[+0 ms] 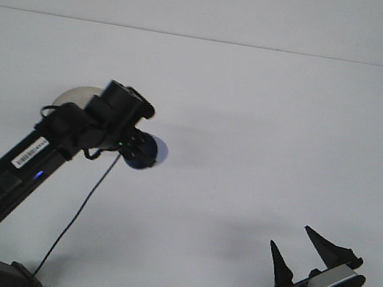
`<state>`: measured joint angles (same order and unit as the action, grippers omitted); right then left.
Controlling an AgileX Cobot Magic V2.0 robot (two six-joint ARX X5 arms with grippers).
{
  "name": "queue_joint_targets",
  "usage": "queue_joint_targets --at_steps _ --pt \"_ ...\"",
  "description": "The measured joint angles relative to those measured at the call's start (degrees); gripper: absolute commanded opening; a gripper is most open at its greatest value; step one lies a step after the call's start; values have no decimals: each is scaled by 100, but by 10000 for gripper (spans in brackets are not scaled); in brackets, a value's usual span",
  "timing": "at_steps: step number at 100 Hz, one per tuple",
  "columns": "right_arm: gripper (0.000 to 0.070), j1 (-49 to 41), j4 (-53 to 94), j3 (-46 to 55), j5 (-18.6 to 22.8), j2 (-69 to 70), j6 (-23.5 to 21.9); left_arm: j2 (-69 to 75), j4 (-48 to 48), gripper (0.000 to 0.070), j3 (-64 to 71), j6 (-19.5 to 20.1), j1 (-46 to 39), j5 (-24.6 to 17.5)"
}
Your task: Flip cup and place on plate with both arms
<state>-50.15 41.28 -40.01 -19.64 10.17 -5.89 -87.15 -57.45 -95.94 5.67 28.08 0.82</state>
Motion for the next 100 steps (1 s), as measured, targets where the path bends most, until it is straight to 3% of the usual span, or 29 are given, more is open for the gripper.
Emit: queue_joint_targets --at_steps 21,40,100 --pt "541 0 0 0 2 0 -2 -129 205 5 -9 2 -1679 39" --pt "541 0 0 0 0 0 -66 -531 706 5 -9 -4 -2590 39" --pt "541 0 0 0 -9 0 -302 -1910 901 7 -4 -7 -3051 59"
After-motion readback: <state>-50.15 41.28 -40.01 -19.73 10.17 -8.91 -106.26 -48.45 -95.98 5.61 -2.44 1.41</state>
